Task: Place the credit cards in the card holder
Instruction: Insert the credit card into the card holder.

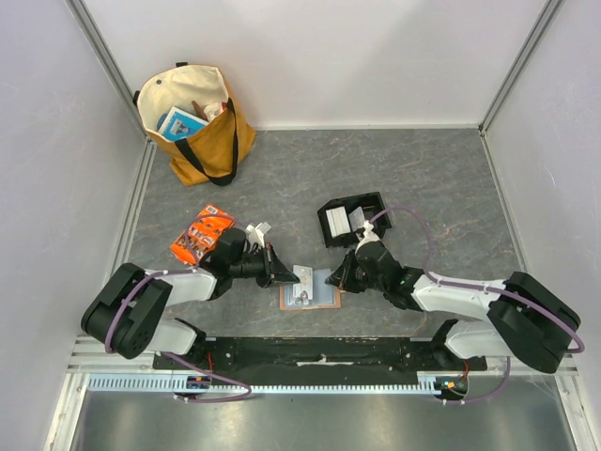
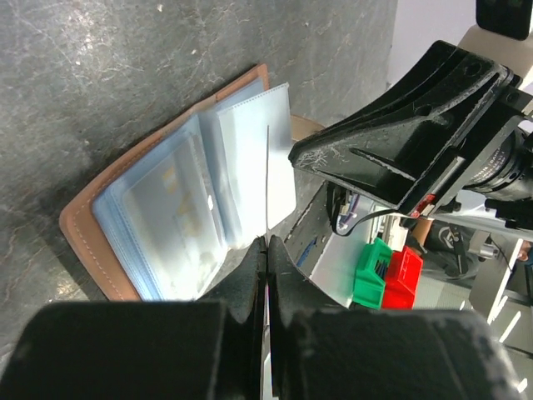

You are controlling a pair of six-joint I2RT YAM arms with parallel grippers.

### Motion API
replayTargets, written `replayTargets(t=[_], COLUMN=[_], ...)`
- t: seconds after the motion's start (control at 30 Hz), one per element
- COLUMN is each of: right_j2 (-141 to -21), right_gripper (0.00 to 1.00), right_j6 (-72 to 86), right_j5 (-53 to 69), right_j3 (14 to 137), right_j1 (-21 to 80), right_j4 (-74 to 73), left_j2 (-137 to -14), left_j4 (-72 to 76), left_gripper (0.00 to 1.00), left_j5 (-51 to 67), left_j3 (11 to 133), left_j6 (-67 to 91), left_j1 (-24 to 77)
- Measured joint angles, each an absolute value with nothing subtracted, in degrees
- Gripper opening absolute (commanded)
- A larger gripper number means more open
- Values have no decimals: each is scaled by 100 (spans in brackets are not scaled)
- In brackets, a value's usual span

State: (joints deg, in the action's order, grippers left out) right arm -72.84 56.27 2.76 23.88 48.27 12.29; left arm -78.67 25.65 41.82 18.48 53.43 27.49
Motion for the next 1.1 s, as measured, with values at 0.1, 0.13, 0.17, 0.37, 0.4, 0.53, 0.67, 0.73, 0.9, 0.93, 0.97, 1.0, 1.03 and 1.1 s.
replayTargets(t=[0.1,0.13,0.17,0.37,0.4,0.53,0.67,0.73,0.9,0.93,0.97,1.0,1.03,1.1], right_j2=[-7441,-7478,-7513,-7719,-7749,-7817,-7872,-7887,-7961,-7970,-7981,-7990,-7999,-8020], right_gripper=[9,9,8,7,6,6,7,7,7,7,7,7,7,7], right_j6=[5627,5627,5627,5629,5629,5634,5636,5636,5634,5634,5634,5634,5634,5636], right_j5=[298,298,296,246,226,204,187,167,143,139,123,121,115,89], right_j3=[2390,2390,2390,2390,2390,2418,2449,2458,2506,2517,2523,2530,2541,2571], right_j1=[4825,4825,4825,4827,4827,4827,4827,4827,4827,4825,4825,4825,4825,4827], right_j4=[1229,1229,1229,1168,1149,1122,1131,1142,1173,1173,1170,1170,1164,1133], left_j2=[-7999,-8044,-8090,-8167,-8167,-8173,-8243,-8344,-8576,-8628,-8665,-8689,-8696,-8691], left_j4=[2530,2521,2493,2196,2115,1933,1962,2051,2410,2508,2609,2687,2757,2853], left_gripper=[2,2,2,2,2,2,2,2,2,2,2,2,2,2], left_j5=[4123,4088,4058,3885,3852,3739,3730,3747,3817,3826,3844,3859,3865,3868], left_j3=[1903,1907,1911,1931,1955,2064,2093,2093,2073,2051,2021,1990,1962,1911], left_j6=[5234,5205,5170,4947,4901,4762,4737,4746,4821,4856,4882,4915,4943,4976], left_j1=[2781,2792,2810,2904,2919,2963,2974,2974,2971,2971,2971,2971,2971,2971])
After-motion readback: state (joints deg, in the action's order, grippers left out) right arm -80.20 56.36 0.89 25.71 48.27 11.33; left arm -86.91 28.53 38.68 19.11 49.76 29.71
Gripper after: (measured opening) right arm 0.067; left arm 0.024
